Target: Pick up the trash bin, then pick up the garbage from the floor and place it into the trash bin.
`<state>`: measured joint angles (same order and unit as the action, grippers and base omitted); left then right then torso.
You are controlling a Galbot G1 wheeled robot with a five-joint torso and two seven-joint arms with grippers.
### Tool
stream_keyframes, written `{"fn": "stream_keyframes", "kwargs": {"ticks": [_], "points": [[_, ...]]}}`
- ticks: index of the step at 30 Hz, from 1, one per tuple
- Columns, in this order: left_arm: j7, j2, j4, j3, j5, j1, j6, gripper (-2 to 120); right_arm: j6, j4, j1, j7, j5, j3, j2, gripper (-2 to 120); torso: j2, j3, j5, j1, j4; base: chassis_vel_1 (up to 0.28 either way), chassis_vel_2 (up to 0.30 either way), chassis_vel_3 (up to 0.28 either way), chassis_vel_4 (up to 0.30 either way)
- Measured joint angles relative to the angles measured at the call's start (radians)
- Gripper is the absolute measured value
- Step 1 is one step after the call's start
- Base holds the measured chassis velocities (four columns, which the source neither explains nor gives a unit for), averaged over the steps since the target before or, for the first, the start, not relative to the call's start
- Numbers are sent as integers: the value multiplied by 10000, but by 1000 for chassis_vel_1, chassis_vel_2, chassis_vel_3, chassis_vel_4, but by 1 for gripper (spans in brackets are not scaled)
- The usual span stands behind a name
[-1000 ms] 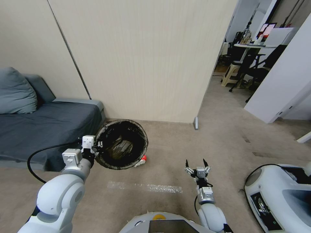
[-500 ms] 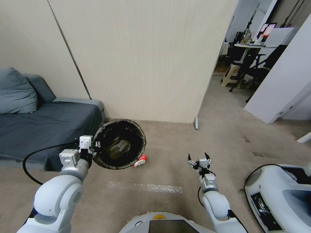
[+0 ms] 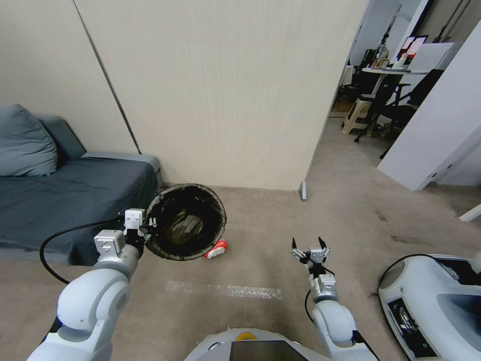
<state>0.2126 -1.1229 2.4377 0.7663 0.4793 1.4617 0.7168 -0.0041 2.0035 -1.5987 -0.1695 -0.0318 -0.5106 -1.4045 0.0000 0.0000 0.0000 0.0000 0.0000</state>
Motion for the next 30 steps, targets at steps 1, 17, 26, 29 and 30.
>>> {"fn": "stream_keyframes", "kwargs": {"ticks": [1,17,26,29,30], "points": [[0,0,0,0,0,0,0,1,0,0,0,0,0,0,0,100,0,0,0,0,0,0,0,0,0],[103,-4,39,20,48,0,139,1,71,-100,-2,18,-97,3,-19,100,0,0,0,0,0,0,0,0,0],[107,21,46,20,93,14,154,1,73,-120,-10,20,-127,11,-18,100,0,0,0,0,0,0,0,0,0],[114,24,46,26,108,13,154,1,74,-123,-24,22,-135,17,-21,100,0,0,0,0,0,0,0,0,0],[117,29,46,26,118,15,154,1,76,-132,-31,23,-142,19,-25,100,0,0,0,0,0,0,0,0,0]]}}
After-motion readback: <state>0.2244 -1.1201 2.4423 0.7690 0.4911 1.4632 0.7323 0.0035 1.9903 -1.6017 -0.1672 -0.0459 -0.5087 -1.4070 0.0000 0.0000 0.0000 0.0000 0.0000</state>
